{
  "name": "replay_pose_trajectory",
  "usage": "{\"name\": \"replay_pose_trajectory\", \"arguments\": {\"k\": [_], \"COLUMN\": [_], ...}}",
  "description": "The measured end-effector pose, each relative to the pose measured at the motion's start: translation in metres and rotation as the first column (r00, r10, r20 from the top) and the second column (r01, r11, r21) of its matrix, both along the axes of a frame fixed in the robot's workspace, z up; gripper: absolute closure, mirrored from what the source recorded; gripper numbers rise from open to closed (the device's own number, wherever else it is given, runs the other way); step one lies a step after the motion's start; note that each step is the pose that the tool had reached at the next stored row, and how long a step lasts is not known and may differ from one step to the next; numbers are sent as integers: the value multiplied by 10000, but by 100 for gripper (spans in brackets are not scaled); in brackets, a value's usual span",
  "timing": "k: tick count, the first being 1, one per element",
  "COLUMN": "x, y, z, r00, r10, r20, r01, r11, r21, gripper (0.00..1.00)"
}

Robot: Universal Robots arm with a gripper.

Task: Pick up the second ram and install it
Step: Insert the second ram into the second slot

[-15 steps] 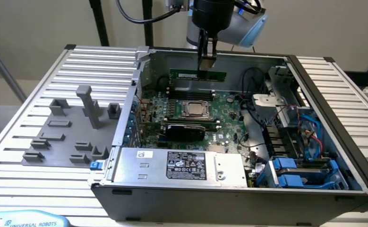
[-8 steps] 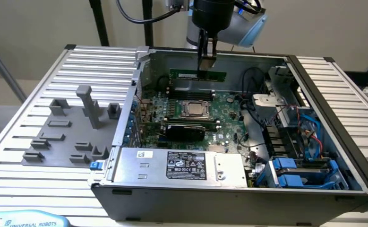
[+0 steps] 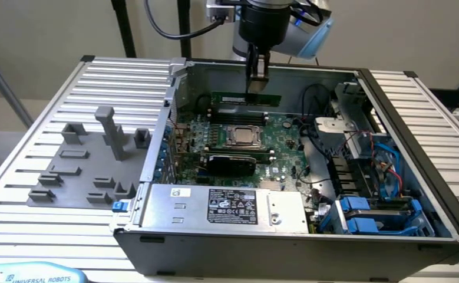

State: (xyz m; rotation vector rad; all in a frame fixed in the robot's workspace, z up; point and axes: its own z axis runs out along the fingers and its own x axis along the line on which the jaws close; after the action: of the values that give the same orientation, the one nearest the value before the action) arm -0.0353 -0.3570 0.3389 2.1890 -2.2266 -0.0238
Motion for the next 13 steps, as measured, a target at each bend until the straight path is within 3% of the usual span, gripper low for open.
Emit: {"name": "replay_pose_trajectory", "arguments": {"k": [13], "x": [-1], "y": [-100], "z": [-236], "r00": [10000], "r10": [-1], "r20": [1], "r01": [1], "r11": [10000], "r21": [9], "gripper": [86]}}
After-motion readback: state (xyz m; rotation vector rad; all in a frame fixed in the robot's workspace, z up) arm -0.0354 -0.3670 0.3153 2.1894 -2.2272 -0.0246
